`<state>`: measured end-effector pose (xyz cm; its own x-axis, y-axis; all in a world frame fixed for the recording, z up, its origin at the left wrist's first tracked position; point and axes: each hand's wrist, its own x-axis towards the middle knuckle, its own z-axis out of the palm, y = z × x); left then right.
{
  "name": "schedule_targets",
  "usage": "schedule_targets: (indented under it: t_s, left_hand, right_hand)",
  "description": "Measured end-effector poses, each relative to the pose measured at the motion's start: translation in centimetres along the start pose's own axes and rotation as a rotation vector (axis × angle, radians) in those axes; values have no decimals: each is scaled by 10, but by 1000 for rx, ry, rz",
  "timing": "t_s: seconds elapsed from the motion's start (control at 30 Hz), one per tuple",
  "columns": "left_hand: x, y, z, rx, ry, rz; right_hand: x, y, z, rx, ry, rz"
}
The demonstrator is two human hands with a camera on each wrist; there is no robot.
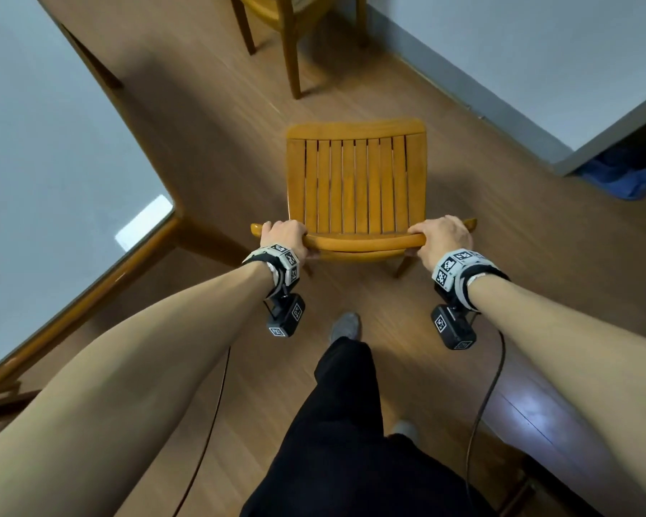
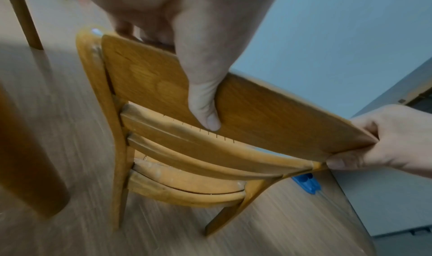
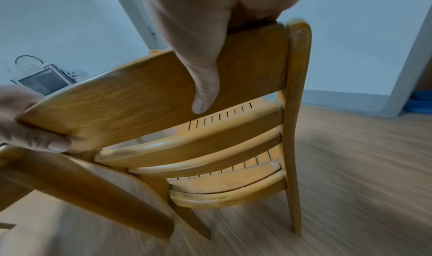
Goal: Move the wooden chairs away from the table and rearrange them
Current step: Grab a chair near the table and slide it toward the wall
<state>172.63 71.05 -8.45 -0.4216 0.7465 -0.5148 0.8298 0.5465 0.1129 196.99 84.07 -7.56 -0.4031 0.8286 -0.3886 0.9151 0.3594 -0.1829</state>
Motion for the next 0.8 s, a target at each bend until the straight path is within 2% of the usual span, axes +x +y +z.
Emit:
schedule_targets:
  t_s: [0.27,0.53,0.8]
  left_hand:
    - [83,-13,-96,-60,51,76]
    - [167,-12,-163,-52,33,117]
    - [283,-6,-242,-3,63,163]
  right_hand:
    - [84,-47,-58,14,-37,64]
    - [165,-72,-79,125,-25,167]
    - [285,-94,-135,97,-29,116]
